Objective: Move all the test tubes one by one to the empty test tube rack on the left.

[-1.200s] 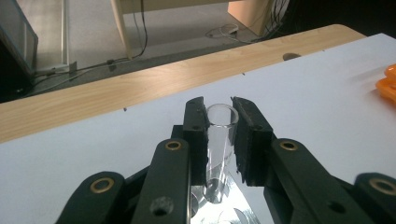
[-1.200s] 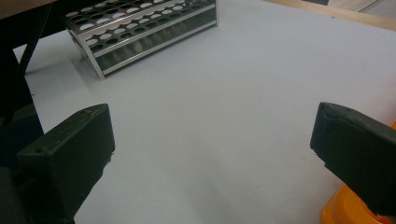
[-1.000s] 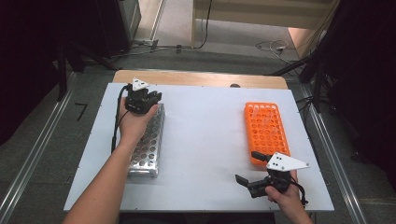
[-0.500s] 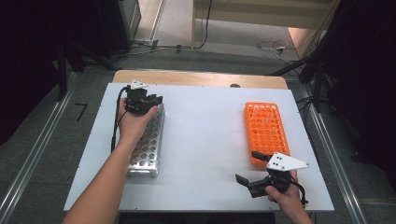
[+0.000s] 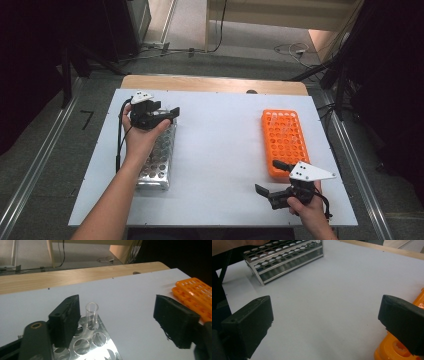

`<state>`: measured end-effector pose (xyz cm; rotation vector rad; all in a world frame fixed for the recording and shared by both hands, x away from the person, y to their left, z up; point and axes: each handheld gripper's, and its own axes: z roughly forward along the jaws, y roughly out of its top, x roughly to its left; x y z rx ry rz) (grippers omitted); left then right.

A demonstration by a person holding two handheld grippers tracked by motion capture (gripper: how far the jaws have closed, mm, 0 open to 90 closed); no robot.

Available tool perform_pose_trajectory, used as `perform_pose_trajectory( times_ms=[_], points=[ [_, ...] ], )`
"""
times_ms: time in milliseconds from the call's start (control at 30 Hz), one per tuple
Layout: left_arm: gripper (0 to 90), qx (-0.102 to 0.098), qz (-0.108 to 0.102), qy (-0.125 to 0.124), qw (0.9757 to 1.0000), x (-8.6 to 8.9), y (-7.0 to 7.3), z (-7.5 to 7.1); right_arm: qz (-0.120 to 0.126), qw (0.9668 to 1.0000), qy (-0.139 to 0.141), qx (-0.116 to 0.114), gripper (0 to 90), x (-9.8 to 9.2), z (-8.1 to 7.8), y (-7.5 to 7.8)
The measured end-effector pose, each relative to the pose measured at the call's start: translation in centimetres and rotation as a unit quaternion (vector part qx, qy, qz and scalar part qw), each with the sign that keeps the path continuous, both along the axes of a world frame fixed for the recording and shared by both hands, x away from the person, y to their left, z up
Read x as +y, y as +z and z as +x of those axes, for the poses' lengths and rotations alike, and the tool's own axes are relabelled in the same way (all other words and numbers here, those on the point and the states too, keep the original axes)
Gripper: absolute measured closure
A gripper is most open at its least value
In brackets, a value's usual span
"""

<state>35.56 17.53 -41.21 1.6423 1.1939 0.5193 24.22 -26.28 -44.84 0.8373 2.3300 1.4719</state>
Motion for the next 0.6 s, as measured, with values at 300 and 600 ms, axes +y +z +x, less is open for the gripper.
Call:
perform_pose_trajectory(
  times_ms=[300,600],
  points=[
    [0.0,-0.025,-0.009,-0.046,0.9986,-0.8,0.8,-3.5,0.006,0.9998,-0.019,-0.003,0.5,-0.9,0.4,0.2],
    [0.0,-0.047,-0.022,-0.069,0.9963,-1.6,1.3,-6.8,0.008,0.9993,-0.036,-0.002,0.8,-1.7,1.0,0.3]
  ],
)
